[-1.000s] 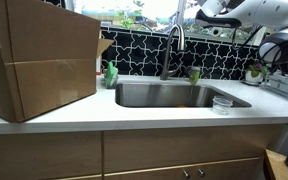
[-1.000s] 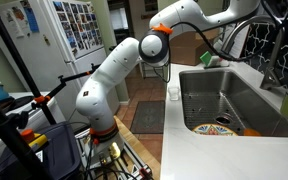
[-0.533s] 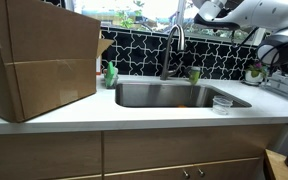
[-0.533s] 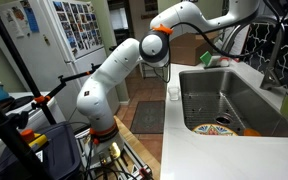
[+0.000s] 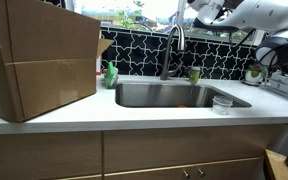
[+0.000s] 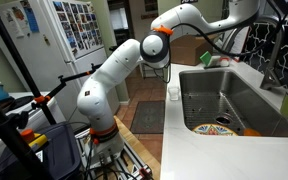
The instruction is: Pour some of the liquid from the bottle on the right in the sink
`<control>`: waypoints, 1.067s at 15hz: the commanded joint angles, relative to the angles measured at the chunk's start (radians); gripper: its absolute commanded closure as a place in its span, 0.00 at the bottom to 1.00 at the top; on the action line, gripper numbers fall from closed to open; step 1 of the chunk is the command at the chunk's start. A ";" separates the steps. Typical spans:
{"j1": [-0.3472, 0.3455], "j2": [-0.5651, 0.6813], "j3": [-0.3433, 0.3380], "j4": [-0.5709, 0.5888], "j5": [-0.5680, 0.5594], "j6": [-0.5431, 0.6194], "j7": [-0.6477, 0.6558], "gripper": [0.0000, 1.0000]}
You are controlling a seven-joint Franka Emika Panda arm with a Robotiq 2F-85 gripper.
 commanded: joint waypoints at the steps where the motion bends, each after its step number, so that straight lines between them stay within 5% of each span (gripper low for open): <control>1: 0.001 0.005 -0.011 0.000 -0.042 0.032 0.036 0.59; 16: -0.013 -0.001 0.055 -0.003 -0.034 0.027 -0.019 0.59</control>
